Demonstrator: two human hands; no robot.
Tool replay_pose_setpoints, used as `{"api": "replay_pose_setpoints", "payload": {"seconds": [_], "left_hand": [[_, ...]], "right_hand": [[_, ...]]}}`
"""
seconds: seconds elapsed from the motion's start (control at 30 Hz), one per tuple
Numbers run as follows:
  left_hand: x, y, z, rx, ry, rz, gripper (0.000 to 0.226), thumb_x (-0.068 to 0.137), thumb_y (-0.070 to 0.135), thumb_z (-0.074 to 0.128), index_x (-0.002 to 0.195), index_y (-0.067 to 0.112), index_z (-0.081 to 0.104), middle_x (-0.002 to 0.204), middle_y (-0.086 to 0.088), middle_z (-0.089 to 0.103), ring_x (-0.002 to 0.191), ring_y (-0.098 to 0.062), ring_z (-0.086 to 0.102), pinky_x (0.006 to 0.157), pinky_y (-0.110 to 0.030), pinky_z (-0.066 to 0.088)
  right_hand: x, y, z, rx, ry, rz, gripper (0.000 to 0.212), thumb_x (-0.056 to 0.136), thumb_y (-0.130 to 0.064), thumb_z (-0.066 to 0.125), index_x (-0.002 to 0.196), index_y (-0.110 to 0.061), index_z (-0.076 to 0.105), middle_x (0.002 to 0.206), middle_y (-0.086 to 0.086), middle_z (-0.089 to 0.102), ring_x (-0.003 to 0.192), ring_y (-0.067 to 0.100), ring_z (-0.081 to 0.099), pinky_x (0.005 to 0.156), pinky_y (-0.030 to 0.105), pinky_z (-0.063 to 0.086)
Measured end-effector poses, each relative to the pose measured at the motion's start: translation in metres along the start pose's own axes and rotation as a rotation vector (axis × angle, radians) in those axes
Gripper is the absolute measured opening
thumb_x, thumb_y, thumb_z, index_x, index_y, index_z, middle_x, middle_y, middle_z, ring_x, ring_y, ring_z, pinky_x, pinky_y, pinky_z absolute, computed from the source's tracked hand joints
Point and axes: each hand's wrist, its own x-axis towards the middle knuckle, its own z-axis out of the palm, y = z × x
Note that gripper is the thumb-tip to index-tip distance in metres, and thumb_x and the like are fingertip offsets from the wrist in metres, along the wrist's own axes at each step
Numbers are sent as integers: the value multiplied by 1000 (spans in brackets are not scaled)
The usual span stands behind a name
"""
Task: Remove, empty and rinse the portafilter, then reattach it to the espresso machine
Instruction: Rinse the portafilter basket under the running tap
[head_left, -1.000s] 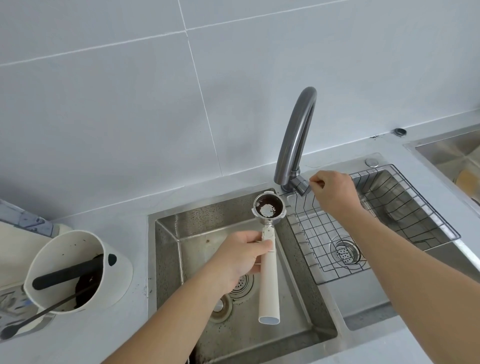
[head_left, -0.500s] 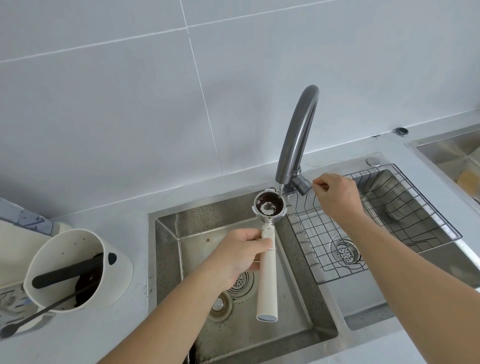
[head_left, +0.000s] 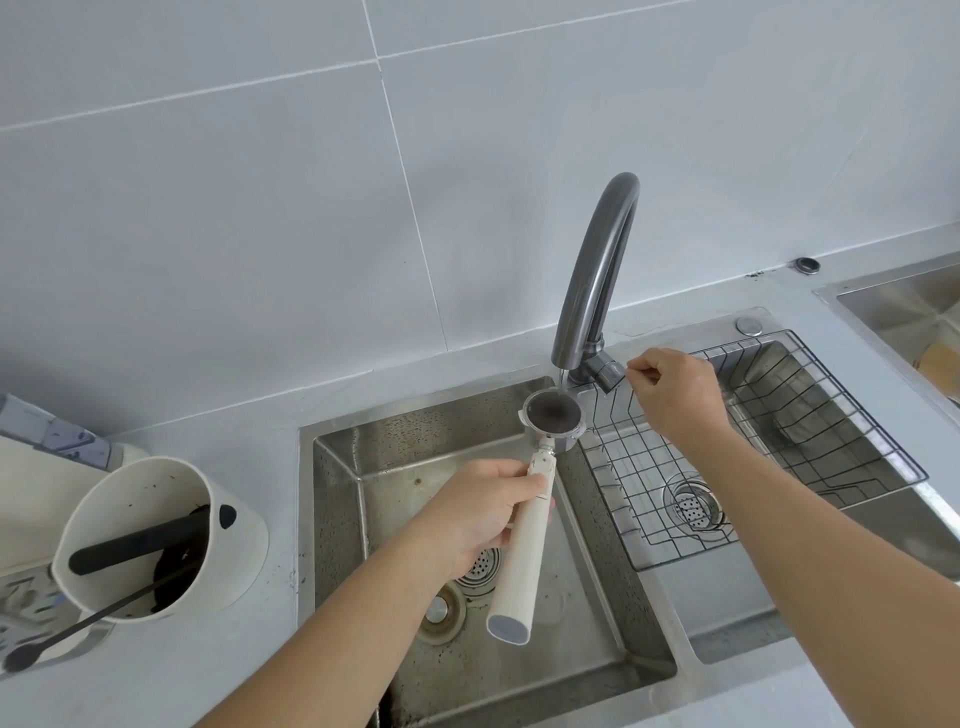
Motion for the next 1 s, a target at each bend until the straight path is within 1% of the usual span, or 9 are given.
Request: {"api": "replay_pose_setpoints", "payload": {"seconds": [0.07, 0.17, 0.3, 0.4, 0.57, 0.63, 0.77, 0.9, 1.0], "left_hand": [[1, -1, 1, 22, 6, 8, 12, 92, 13, 62, 97, 11, 73, 92, -10, 71, 86, -22, 65, 89, -45, 54], [2, -4, 1, 43, 18, 26, 12, 92, 14, 62, 90, 17, 73, 90, -7, 72, 86, -21, 65, 92, -47, 53], [3, -6, 3, -13, -7, 26, 17, 94, 12, 59, 88, 22, 73, 90, -5, 72, 86, -21, 64, 92, -47, 53], [5, -7, 6, -86, -30, 11, 17, 96, 12, 57, 93, 19, 72, 87, -4, 71, 83, -21, 67, 91, -46, 53], [7, -6, 9, -204, -46, -8, 15, 96, 11, 56, 96, 10, 71, 80, -7, 70, 77, -23, 70, 90, -52, 53], [7, -5, 8, -223, -47, -19, 14, 96, 11, 57, 96, 9, 71, 80, -8, 71, 77, -25, 70, 87, -50, 54], [7, -5, 7, -223, -24, -35, 13, 94, 11, 60, 100, 8, 70, 81, -9, 71, 75, -23, 69, 72, -40, 57], [6, -5, 7, -204, 8, -51, 10, 93, 12, 62, 97, 11, 71, 84, -10, 72, 79, -25, 69, 70, -36, 56], [7, -5, 7, -163, 28, -47, 8, 92, 14, 64, 93, 13, 72, 85, -9, 72, 75, -22, 68, 66, -32, 56]], "right_hand": [[0, 0, 0, 4, -3, 6, 15, 91, -16, 64, 90, -5, 74, 84, 9, 74, 79, 27, 65, 75, 43, 57], [1, 0, 0, 0, -17, 19, 16, 91, -17, 64, 89, -6, 74, 84, 8, 74, 78, 26, 65, 75, 41, 56], [1, -1, -1, 11, -12, 18, 15, 91, -16, 64, 88, -6, 75, 82, 8, 74, 76, 26, 66, 73, 38, 56], [0, -1, -1, 19, -13, 18, 15, 91, -15, 64, 88, -6, 75, 81, 8, 74, 75, 25, 66, 72, 38, 57], [0, -2, -2, 34, -14, 15, 15, 91, -14, 63, 91, -5, 75, 81, 8, 73, 76, 25, 66, 74, 39, 57], [0, -2, -2, 35, -13, 11, 15, 91, -13, 64, 91, -5, 75, 81, 8, 73, 76, 25, 66, 74, 39, 57], [0, -2, -2, 29, -6, 0, 14, 91, -13, 64, 90, -5, 75, 80, 8, 73, 74, 26, 66, 74, 41, 57], [0, -2, -2, 18, -8, 5, 14, 91, -13, 64, 91, -5, 76, 81, 8, 74, 76, 26, 66, 75, 39, 57], [0, -2, -2, 13, -7, 8, 14, 91, -14, 64, 91, -5, 75, 82, 8, 74, 76, 24, 65, 74, 35, 56]]}}
